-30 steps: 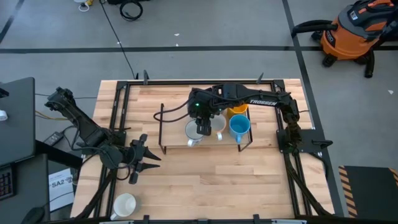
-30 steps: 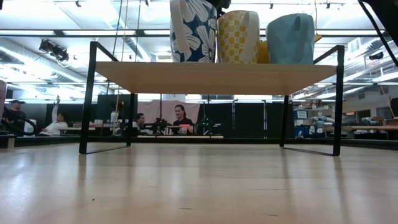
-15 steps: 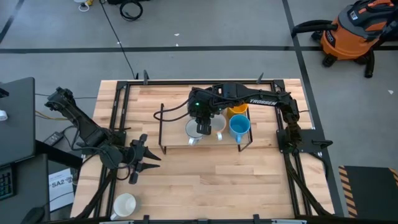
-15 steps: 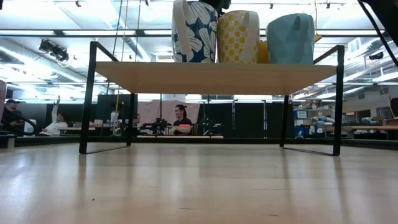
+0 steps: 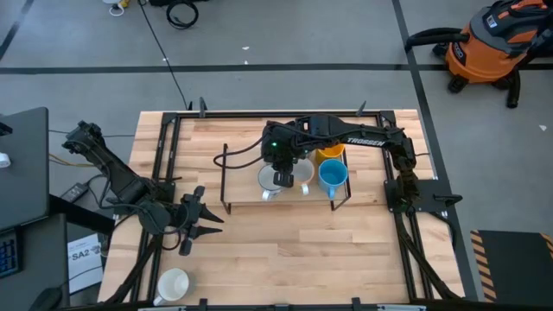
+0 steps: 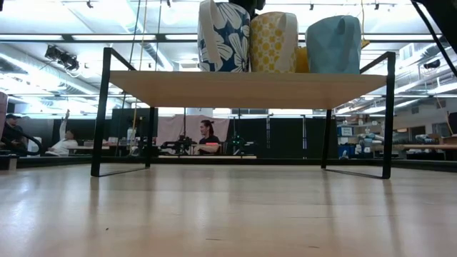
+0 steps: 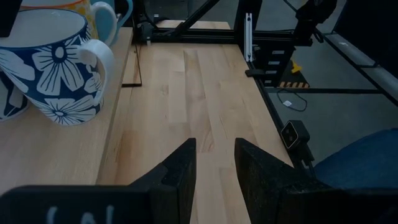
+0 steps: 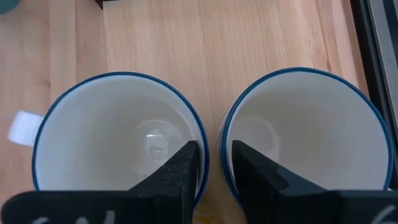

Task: Place coffee mugs
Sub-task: Adjust the blue patterned mugs on the shelf, then put the purple mug on the shelf

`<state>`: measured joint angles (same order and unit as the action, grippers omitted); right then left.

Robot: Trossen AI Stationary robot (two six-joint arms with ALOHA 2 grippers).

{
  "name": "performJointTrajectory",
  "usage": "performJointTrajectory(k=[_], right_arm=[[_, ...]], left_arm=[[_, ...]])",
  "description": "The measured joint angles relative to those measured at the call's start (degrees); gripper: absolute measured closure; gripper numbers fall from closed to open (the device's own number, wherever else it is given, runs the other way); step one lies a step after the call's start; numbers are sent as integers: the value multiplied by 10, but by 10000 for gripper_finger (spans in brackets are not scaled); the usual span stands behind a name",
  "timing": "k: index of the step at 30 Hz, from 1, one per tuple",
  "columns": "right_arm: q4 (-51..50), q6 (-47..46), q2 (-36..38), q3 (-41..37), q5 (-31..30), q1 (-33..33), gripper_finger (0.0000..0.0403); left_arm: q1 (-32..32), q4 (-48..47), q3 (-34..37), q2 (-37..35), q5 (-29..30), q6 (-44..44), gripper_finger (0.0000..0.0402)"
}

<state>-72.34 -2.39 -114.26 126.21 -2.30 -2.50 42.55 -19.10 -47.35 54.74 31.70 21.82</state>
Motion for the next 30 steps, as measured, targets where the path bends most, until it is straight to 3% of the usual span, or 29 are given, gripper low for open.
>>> performJointTrajectory(k=[9,21,30], right_arm=[[0,0,0,0,8,0,292],[2,0,0,0,9,0,224],[-1,0,0,13,9,2,221]], left_arm=[[0,0,0,0,0,0,285],[0,0,0,0,0,0,285],[0,0,0,0,0,0,285]])
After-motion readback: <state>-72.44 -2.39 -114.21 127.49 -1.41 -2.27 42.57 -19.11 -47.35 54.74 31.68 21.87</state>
